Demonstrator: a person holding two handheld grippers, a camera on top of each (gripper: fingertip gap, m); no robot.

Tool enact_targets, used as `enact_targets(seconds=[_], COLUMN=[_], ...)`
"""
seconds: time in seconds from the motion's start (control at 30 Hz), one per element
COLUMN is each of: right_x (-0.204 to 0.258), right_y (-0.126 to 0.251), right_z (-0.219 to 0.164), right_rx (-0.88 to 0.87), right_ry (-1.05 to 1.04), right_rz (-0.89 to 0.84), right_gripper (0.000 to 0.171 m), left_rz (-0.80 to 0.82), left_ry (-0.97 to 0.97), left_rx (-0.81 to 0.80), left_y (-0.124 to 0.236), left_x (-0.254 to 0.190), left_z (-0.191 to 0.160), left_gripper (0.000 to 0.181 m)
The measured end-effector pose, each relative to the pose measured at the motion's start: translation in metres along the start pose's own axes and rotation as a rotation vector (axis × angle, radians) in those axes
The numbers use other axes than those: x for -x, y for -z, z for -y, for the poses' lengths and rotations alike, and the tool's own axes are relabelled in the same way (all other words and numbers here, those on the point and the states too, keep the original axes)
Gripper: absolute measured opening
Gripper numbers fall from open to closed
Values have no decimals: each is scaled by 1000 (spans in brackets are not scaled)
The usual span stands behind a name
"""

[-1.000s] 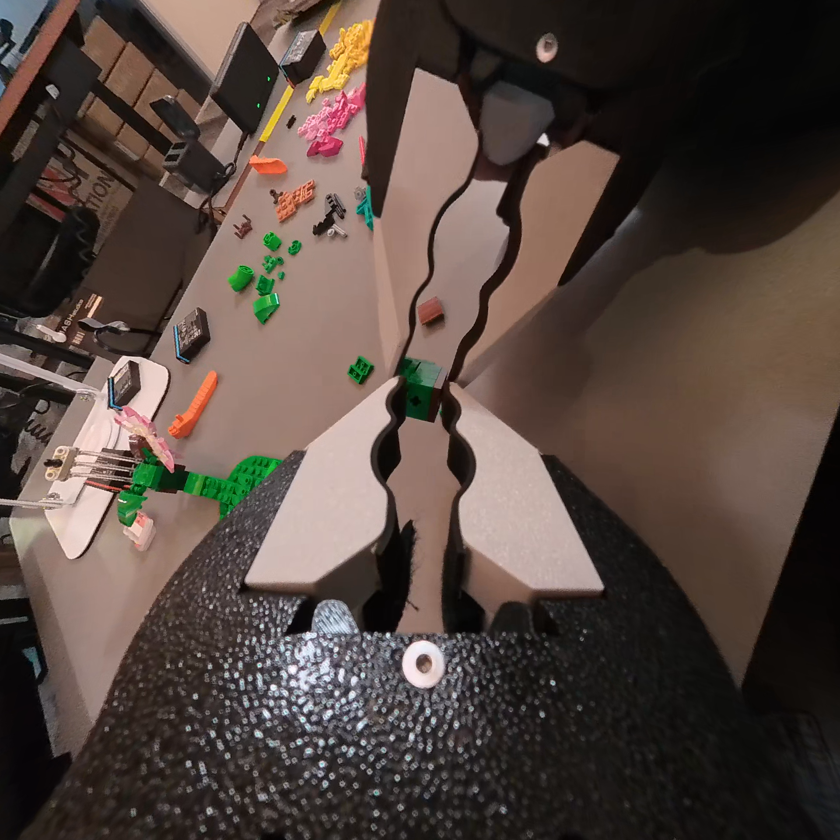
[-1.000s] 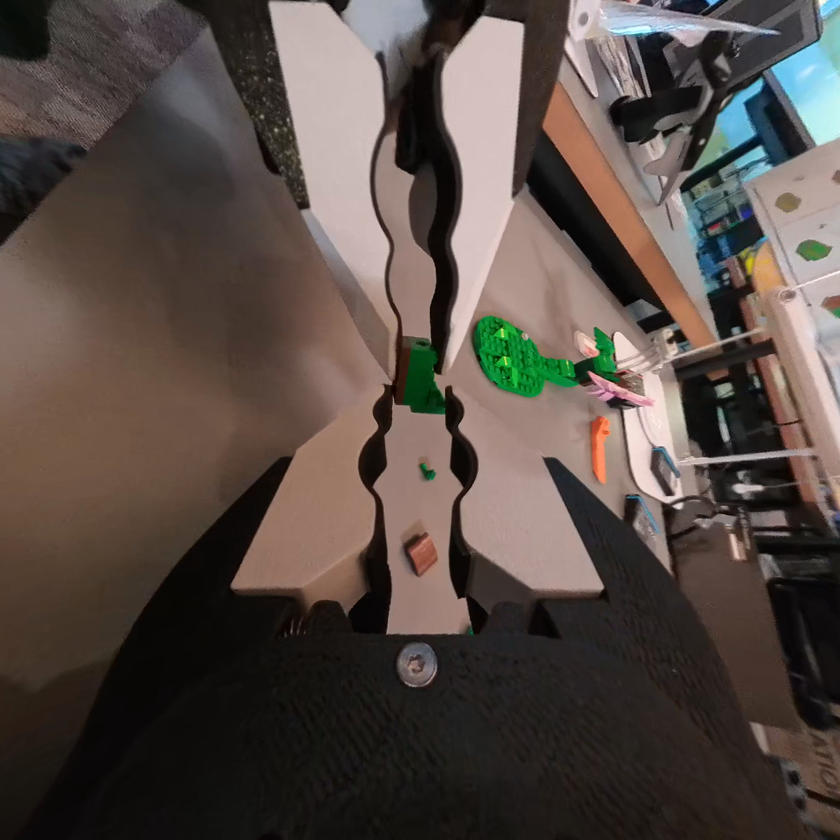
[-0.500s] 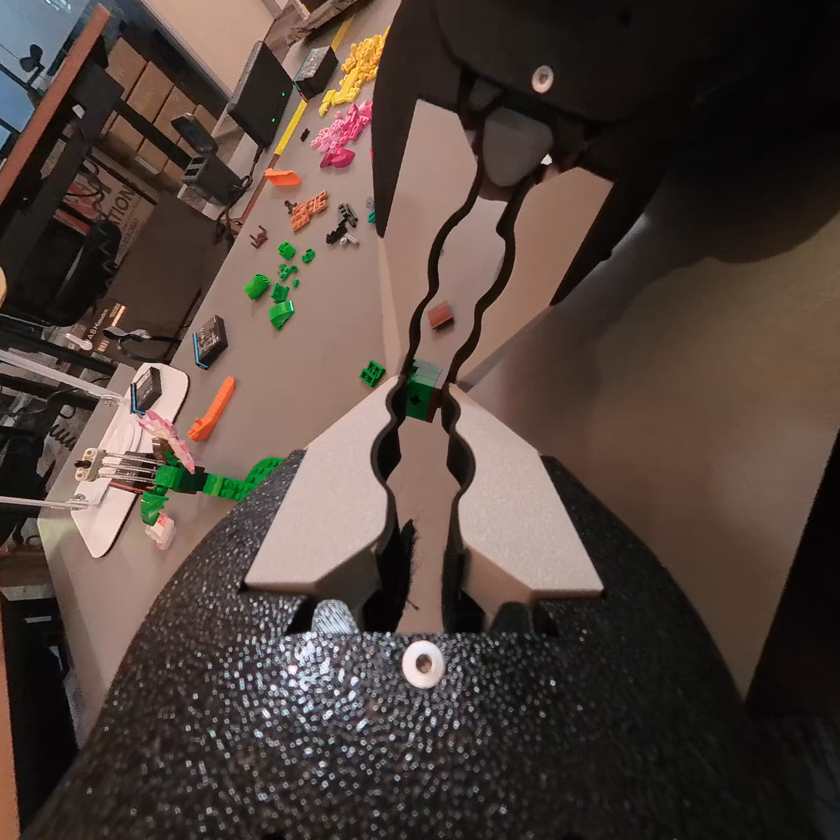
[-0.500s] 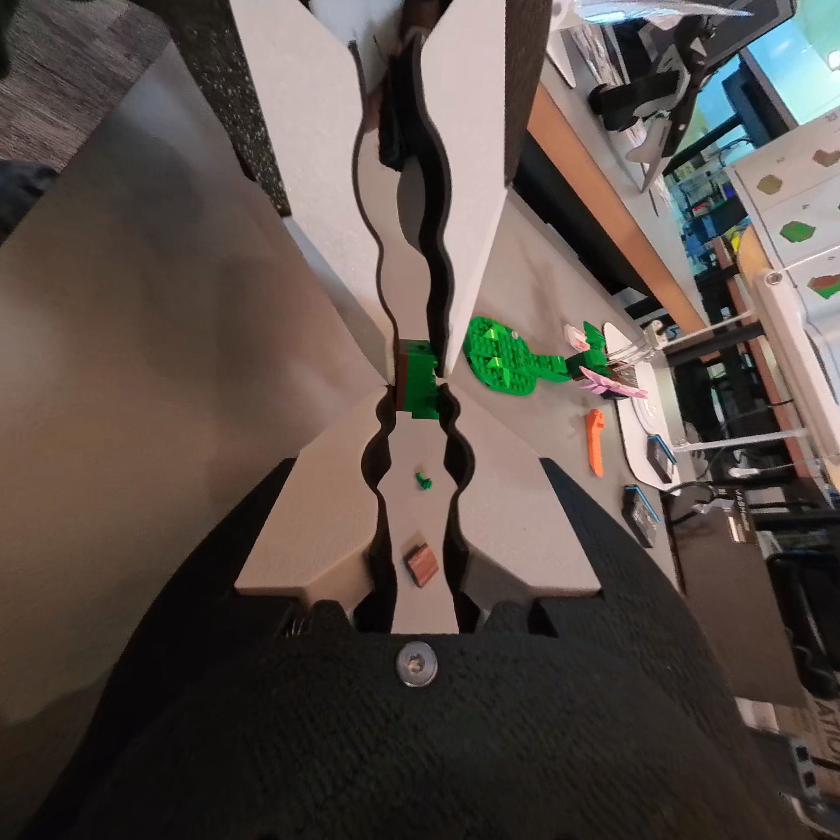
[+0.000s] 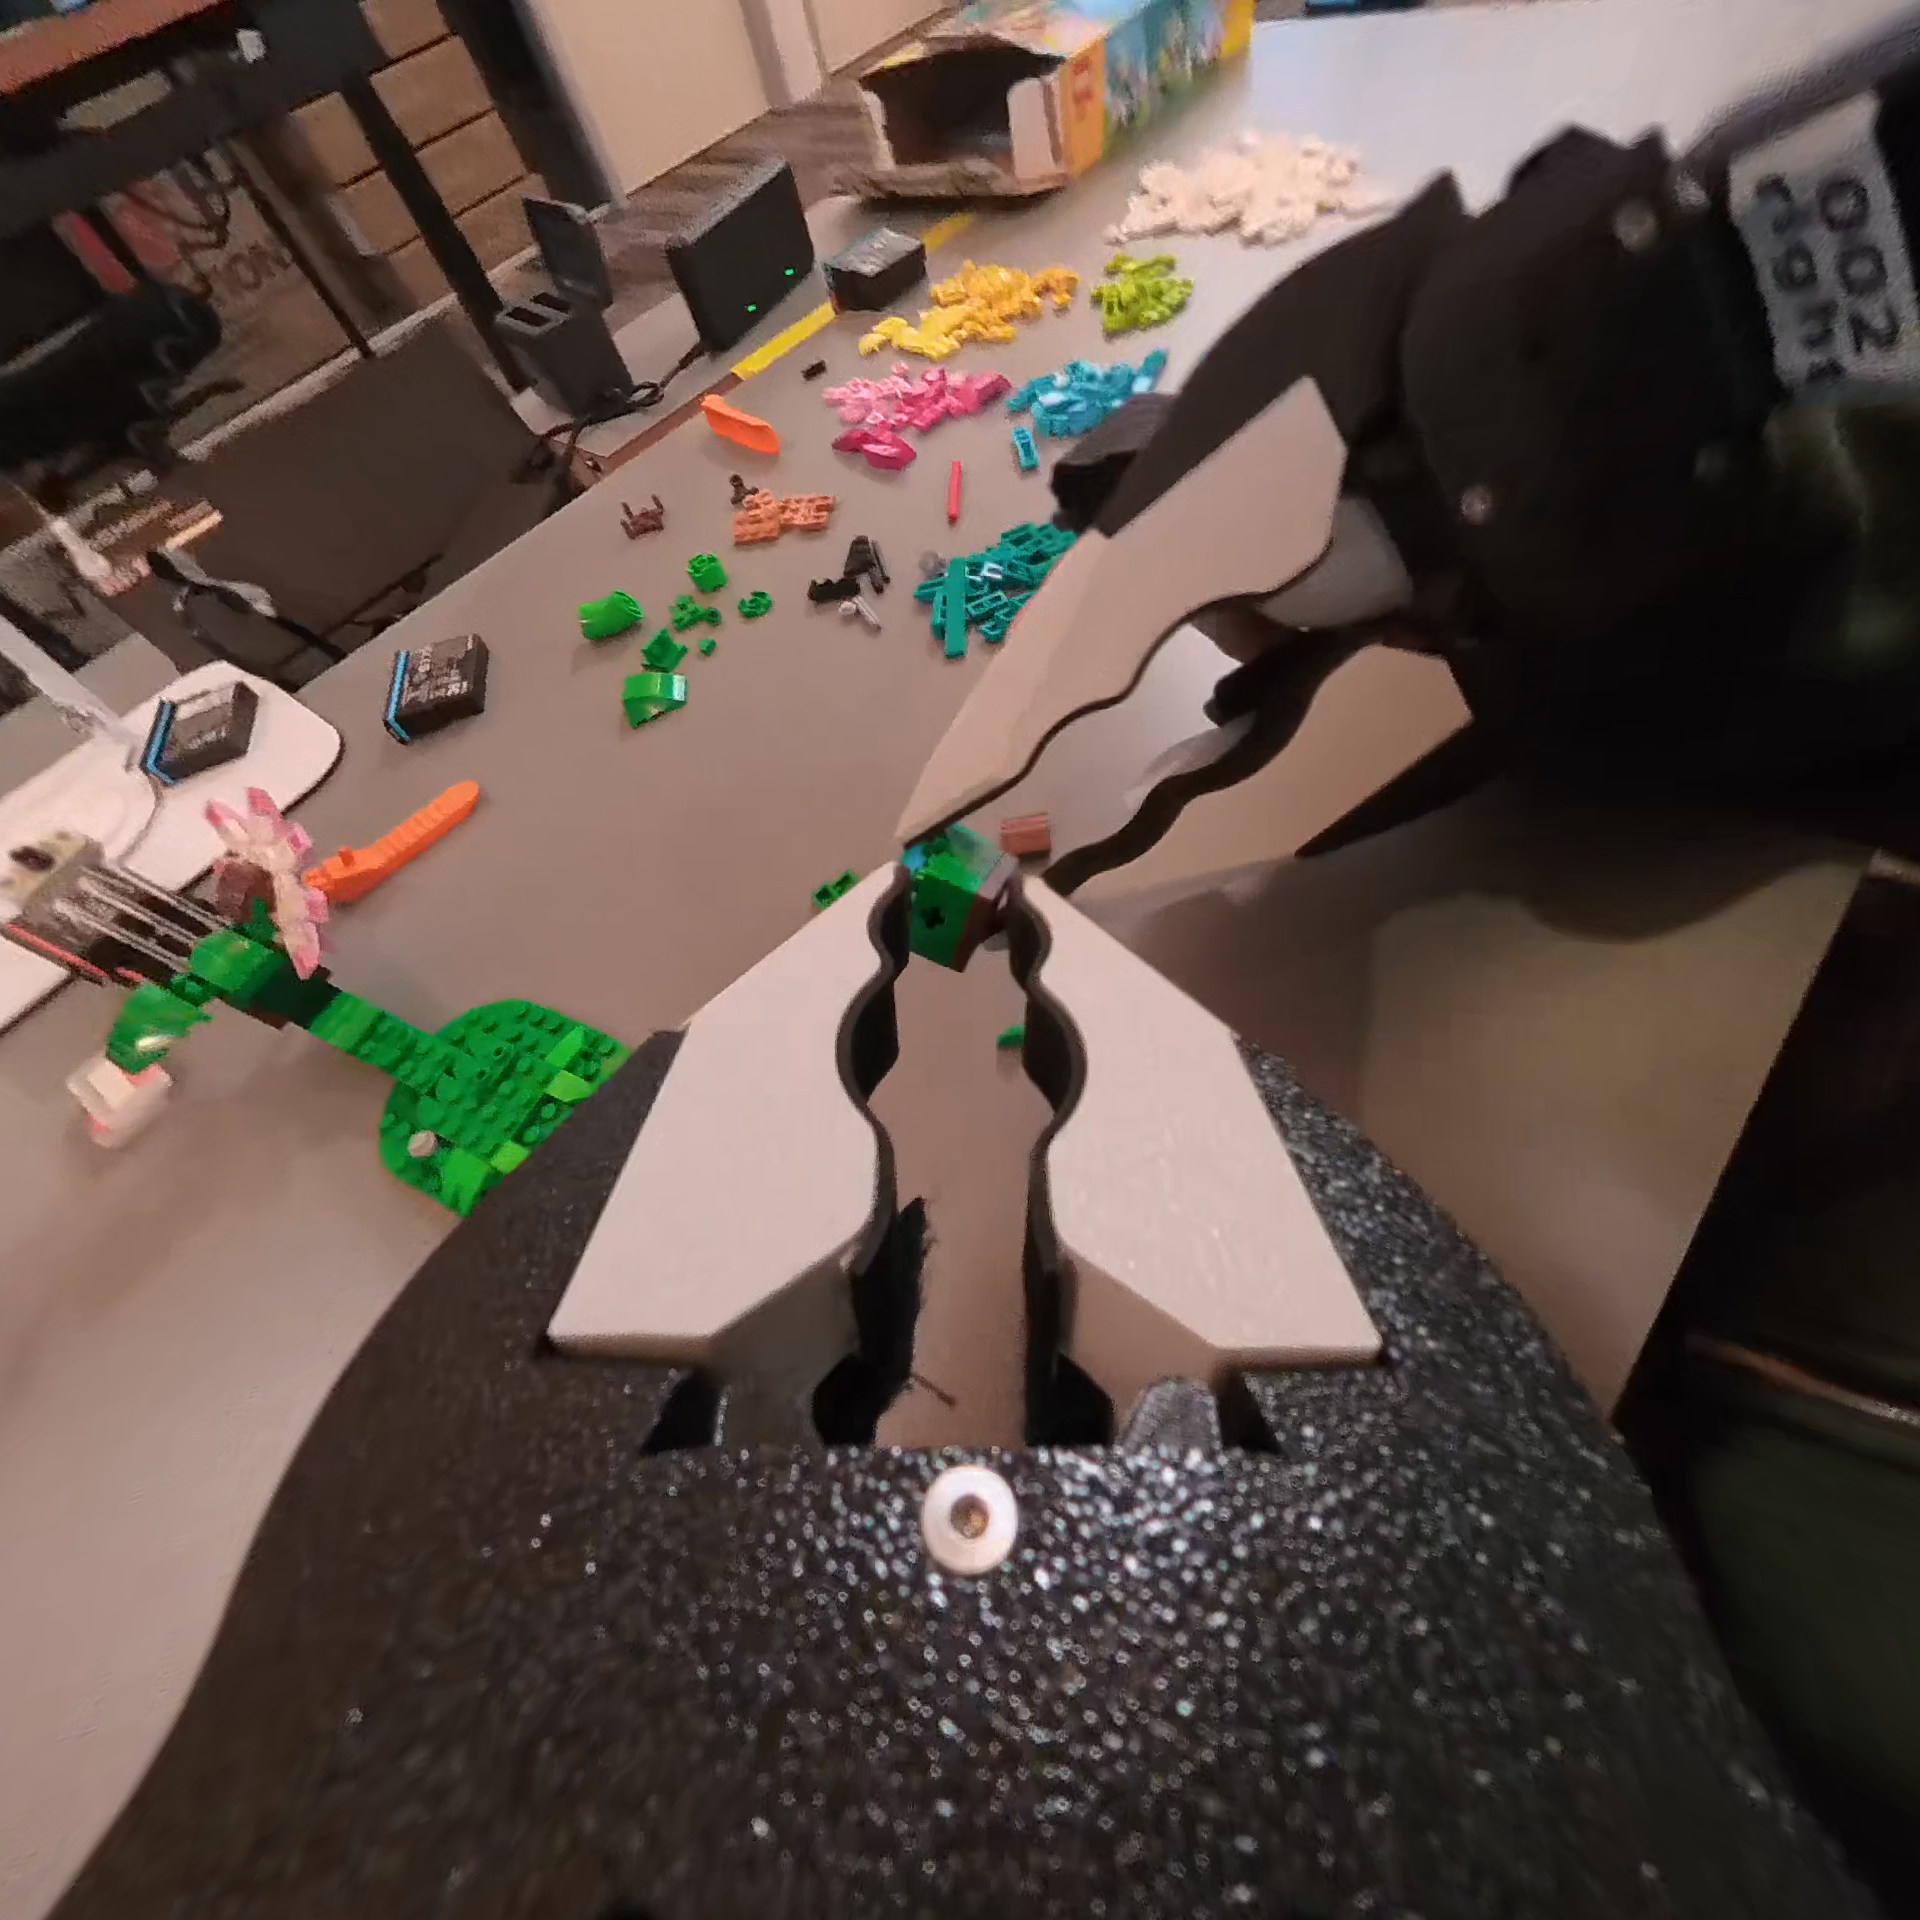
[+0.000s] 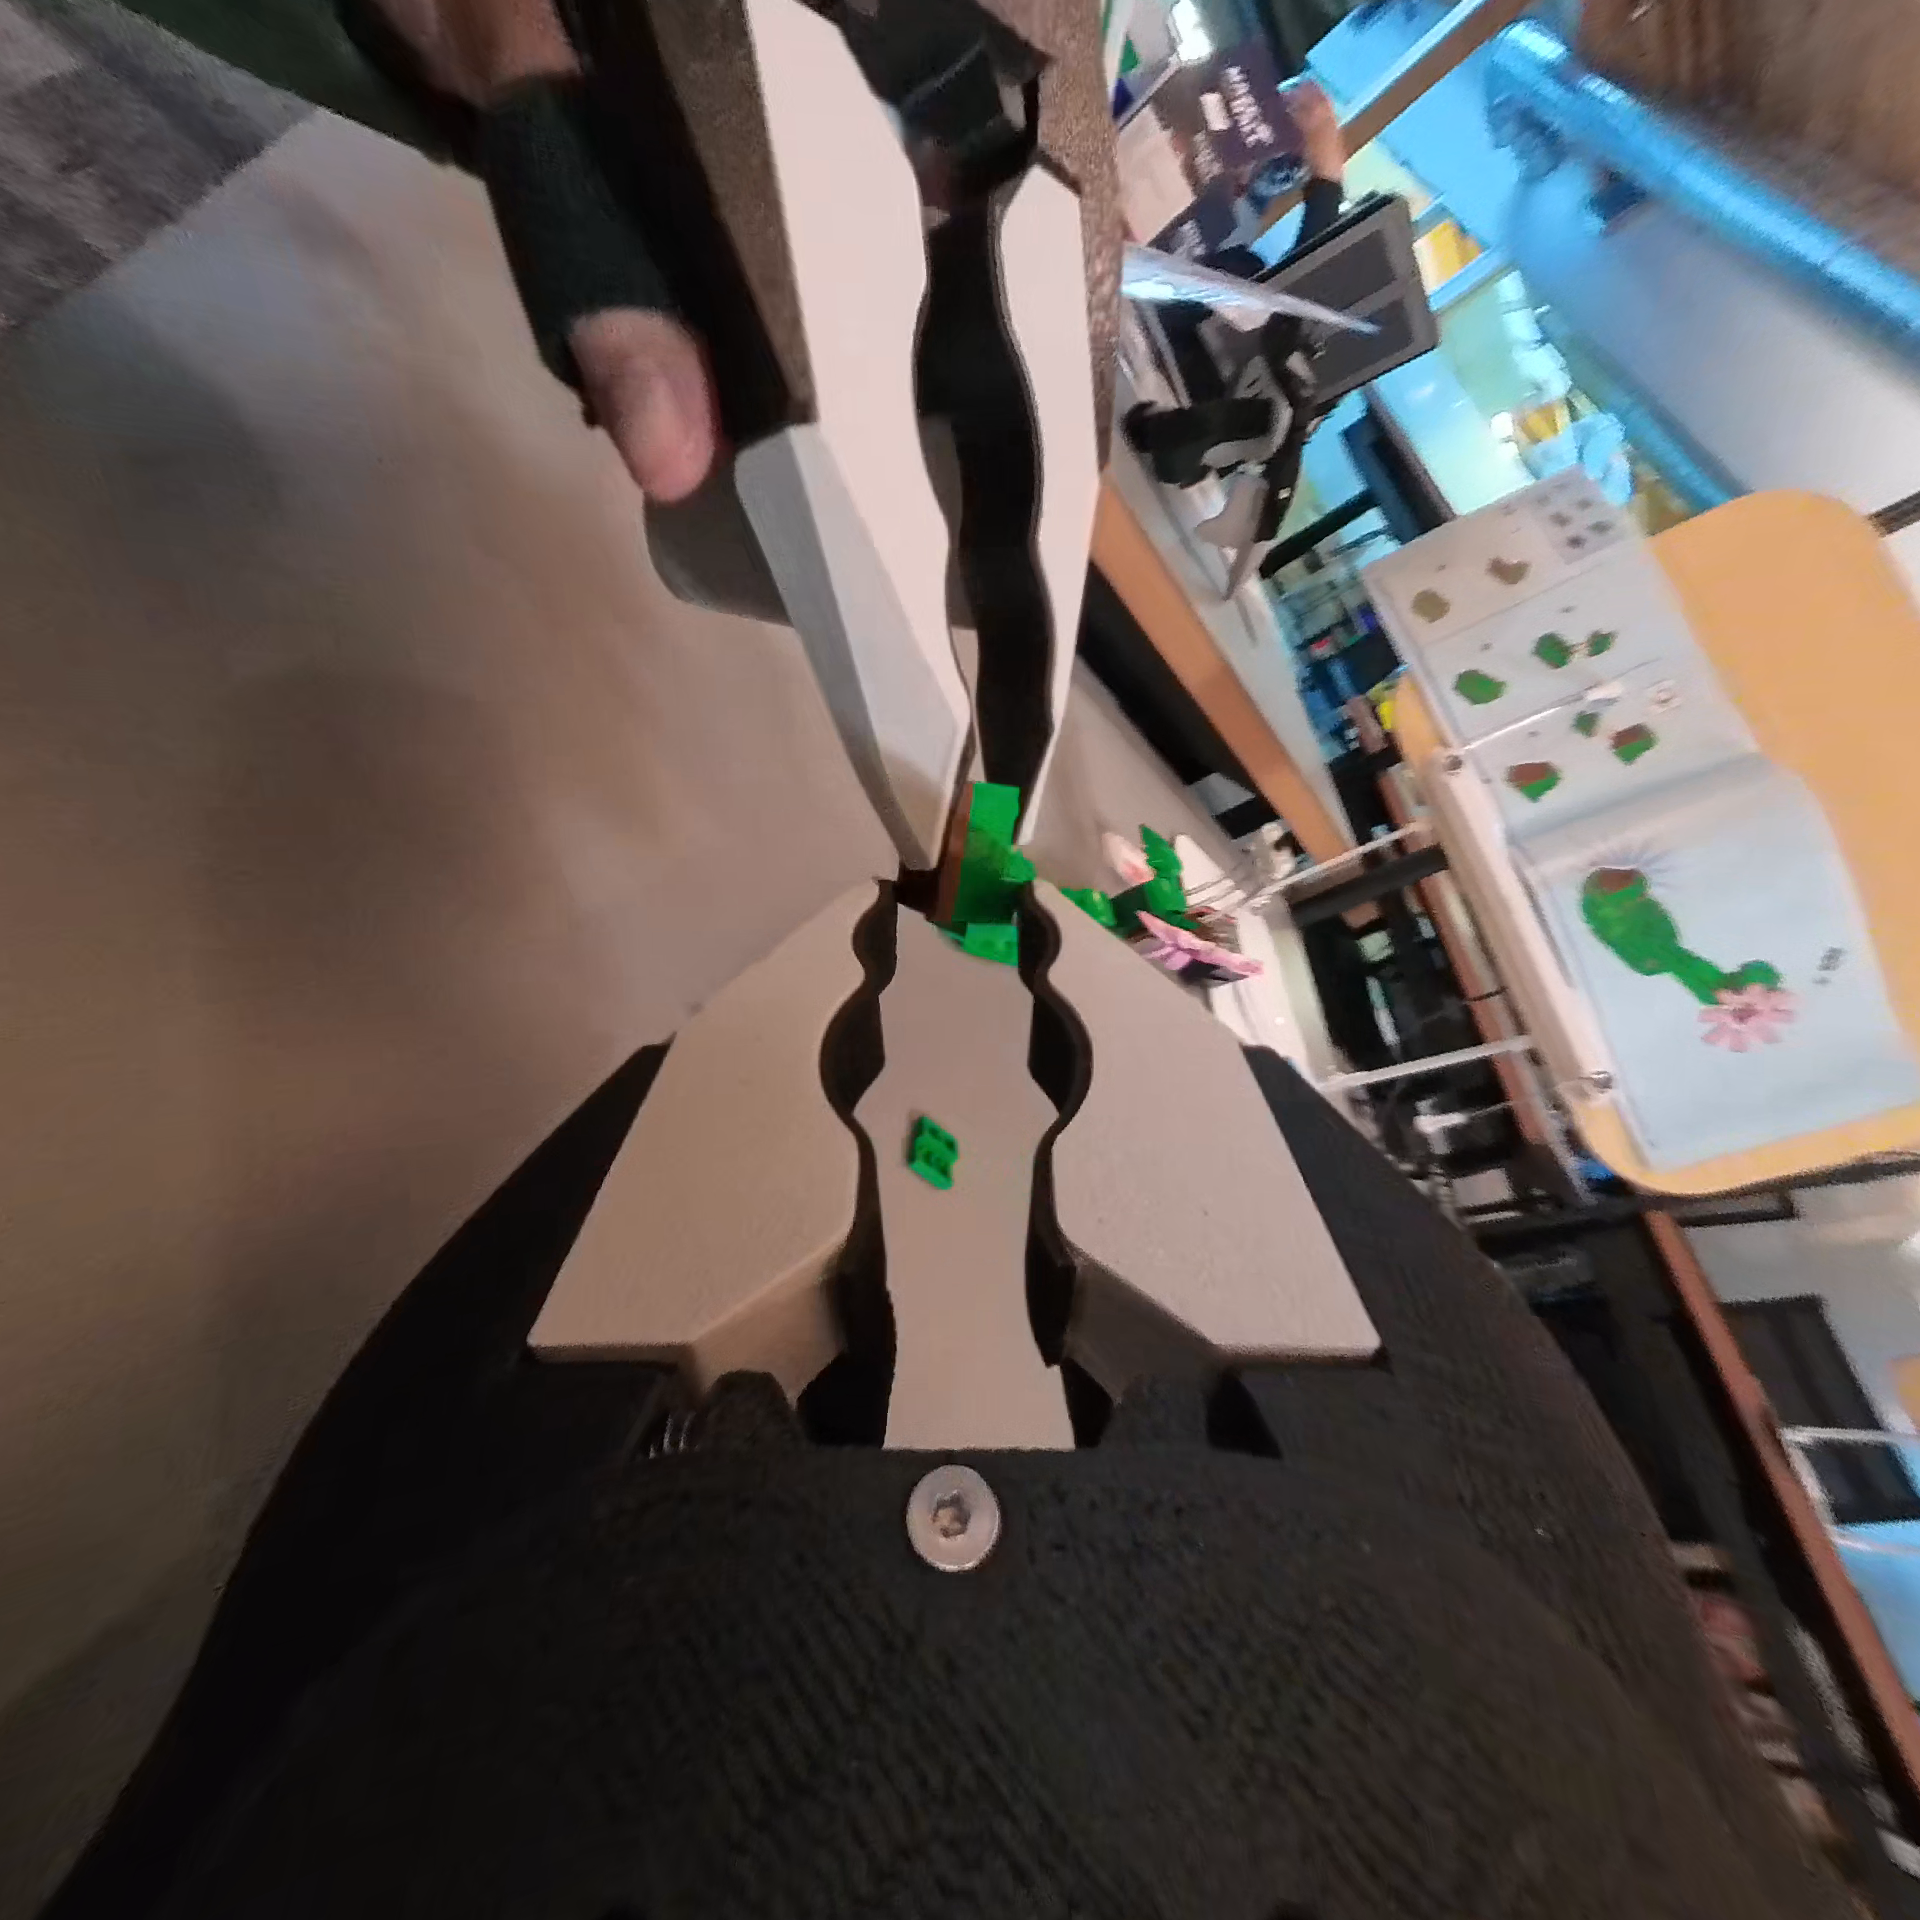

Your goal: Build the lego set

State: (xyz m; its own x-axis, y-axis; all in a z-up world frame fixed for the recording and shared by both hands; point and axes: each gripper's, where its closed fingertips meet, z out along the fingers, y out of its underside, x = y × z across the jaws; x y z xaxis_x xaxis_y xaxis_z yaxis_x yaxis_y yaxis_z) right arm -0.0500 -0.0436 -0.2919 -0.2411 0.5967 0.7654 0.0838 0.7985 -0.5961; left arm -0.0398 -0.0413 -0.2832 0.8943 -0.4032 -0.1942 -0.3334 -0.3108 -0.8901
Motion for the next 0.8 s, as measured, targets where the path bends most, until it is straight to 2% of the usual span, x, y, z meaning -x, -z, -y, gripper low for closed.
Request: enact_targets(seconds=[0.1,0.23,0.3,0.43,0.5,0.6,0.67,0.8], right_x=[-2,-3,-8,-14,-14,-17,-19,-21], right_y=[0,-2,0,5,5,7,9,9], right_z=[-3,-7,-4,1,3,7,8,11], right_rx=[19,33,23,28,40,30,28,-21], right_ry=[49,35,67,286,361,408,408,306], right_rz=[-36,-42,-80,-187,-217,-257,-269,-263], right_gripper=[21,21,21,20,20,20,20,25], left_rz=[-55,6,-7,-111,-173,-204,-215,-169], left_ry=[86,87,166,344,439,533,554,459], left_rx=[-5,21,5,-66,-118,-149,-152,-166], left_y=[-2,-4,-4,-3,-2,-1,-1,1], left_x=[-7,3,4,-1,-5,-3,-4,0], left_z=[3,-6,-4,4,11,13,13,14], left_gripper=[27,40,42,44,42,19,17,14])
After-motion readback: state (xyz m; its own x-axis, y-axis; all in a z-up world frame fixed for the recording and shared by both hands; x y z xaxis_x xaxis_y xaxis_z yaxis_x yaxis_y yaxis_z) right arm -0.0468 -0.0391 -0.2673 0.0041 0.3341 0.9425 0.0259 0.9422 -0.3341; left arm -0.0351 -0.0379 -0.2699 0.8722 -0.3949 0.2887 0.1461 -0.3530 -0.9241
